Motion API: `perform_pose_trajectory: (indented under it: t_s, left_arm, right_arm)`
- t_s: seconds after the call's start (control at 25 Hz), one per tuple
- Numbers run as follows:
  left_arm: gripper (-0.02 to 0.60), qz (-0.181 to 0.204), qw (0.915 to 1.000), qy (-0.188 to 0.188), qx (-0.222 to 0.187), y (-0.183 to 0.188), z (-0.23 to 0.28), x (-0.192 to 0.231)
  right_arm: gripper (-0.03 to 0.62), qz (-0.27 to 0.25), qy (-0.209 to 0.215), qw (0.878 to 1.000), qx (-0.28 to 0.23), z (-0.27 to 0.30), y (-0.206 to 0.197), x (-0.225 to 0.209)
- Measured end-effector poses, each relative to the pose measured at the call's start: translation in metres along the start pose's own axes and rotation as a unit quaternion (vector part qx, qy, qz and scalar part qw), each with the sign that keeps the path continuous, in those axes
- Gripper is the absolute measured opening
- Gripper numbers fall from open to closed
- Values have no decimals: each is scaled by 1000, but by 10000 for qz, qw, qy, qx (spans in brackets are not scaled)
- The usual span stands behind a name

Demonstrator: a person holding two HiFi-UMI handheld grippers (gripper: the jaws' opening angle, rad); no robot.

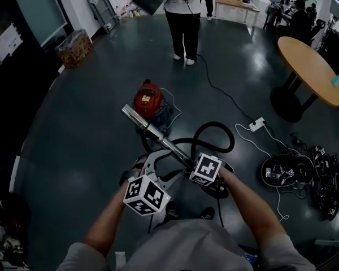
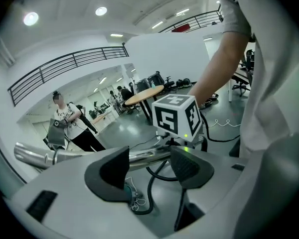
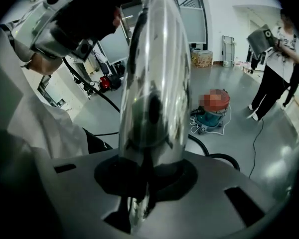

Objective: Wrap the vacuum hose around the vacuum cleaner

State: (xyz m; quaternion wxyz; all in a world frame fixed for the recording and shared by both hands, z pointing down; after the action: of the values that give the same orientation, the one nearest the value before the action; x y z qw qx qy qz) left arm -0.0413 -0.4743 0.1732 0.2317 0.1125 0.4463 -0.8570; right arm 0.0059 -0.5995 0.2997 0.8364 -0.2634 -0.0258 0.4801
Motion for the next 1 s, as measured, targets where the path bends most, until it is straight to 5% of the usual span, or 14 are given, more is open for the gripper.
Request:
perform_pose_trajectory:
  t_s: [0.2,0.36,0.48,0.6,0.76,1.0]
  left_arm:
    - [270,924,9953,-118,270,6,-16,2]
    - [270,1509,9842,-681,622,8,-28,7]
    - [270,1849,9693,-1242,1044,6,-32,10]
    - [270,2150,9455,-1814,1641,-5,-27,10]
    - [270,2328,9218,-2249,2136,-31,-19,3]
    - [270,2189,9097,-2527,2462,-62,-12,-4]
  right_arm:
    - [84,-413,159,9980,450,18,19,10]
    - [83,-720,257,9941,772,33,29,23]
    - [84,-976,334,9894,1026,41,33,32]
    - [83,-1221,370,9840,1247,45,39,40]
    - [84,-1509,359,9775,1429,50,54,51]
    - [84,-1697,251,9715,1633,51,68,61]
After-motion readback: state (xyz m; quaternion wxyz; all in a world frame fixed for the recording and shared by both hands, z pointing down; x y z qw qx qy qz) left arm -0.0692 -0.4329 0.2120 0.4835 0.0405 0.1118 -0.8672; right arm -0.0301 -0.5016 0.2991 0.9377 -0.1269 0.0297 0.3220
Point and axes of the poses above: the fingertips, and each gripper's own axes: z forward along the fingers, x to its left, y out of its top, the point moved 10 cm from there along -z, backward along the fingers, and after that the axes turned 1 degree about -z, right-handed, at the moved point
